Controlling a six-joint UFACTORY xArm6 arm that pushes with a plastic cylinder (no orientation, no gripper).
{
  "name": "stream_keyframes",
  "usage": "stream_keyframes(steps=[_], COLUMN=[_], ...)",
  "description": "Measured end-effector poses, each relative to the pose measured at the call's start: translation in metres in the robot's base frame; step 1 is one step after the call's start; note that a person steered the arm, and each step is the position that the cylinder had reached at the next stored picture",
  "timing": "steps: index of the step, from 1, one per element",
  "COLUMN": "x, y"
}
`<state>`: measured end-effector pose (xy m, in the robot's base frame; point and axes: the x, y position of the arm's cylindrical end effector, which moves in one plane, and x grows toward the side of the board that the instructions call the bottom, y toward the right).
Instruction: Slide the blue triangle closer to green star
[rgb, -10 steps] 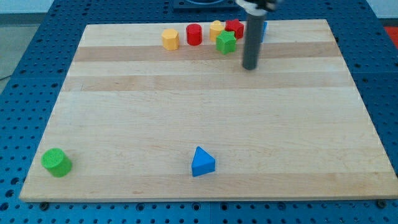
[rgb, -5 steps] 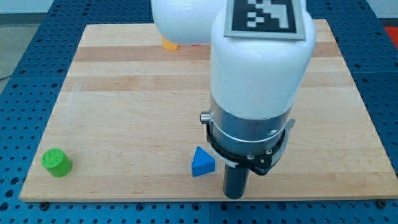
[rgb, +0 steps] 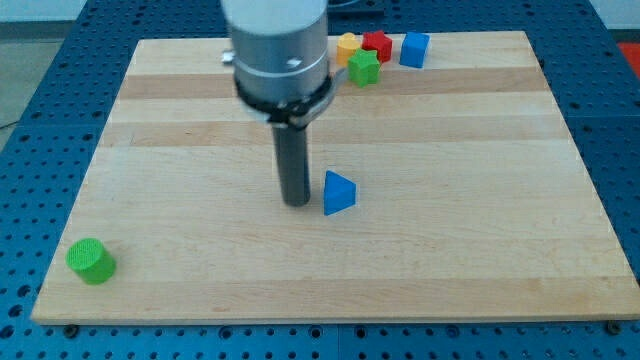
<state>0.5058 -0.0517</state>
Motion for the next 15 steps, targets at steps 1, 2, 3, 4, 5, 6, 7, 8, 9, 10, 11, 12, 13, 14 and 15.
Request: stream_keyframes(steps=[1,2,3,4,5,6,7,8,9,10,11,12,13,14,15], x=[0.035,0.021,-0.034,-0.083,-0.070,-0.021,-0.020,-0.076,-0.130,-0.107,-0.050,-0.022,-0.049,-0.110,-0.131], y=[0.001,0.033,0.034,0.034,0.018,0.013,0.036,0.042,0.042,0.017,0.012,0.036,0.060,0.059,0.058])
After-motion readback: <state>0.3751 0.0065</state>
